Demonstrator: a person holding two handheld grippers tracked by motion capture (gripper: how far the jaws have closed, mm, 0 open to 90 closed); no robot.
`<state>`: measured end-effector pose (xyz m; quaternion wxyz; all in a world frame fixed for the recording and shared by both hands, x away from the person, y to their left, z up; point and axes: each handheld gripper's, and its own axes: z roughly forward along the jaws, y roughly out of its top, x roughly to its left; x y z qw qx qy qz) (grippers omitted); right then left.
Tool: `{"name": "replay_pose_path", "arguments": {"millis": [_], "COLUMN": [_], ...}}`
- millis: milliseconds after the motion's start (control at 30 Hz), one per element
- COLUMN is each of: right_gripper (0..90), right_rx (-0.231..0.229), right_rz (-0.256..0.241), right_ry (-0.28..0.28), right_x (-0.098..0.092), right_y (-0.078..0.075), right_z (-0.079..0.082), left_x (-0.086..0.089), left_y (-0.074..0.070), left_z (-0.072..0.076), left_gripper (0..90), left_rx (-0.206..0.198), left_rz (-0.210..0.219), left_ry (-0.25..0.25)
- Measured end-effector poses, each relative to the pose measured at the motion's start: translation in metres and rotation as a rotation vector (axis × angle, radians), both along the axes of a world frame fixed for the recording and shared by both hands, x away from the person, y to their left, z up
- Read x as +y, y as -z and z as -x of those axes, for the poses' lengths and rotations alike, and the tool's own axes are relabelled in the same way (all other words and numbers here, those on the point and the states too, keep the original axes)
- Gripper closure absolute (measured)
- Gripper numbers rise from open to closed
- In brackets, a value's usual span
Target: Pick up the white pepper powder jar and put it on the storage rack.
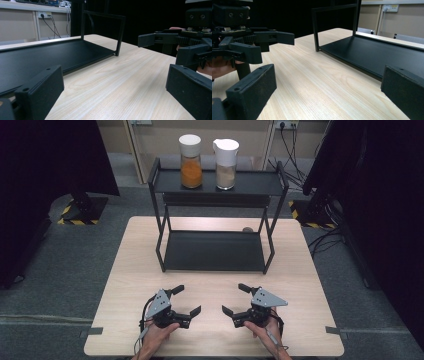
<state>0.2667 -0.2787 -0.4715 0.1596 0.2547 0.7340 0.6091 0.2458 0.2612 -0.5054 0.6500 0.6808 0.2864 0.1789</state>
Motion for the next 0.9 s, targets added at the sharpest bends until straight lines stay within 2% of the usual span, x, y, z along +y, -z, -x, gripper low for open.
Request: {"name": "replay_pose_path", "arguments": {"millis": [300, 900], "right_gripper": [0.5, 0.5], "right_rx": [0.011, 0.033], "right_rz": [0.0, -0.032], "right_ry": [0.002, 0.018], "right_x": [-0.0005, -0.0065], "right_y": [0.0021, 0.0049], "right_z": [0.0002, -0.0011], "left_x": [-0.0001, -0.0004], "left_y": [0.0005, 0.0006], "left_z": [0.0005, 0.0005], "left_gripper": [1.1, 1.1], "left_rx": [-0.002, 0.003], "left_rz": [0.004, 0.005], "left_ry": [0.013, 0.013]}}
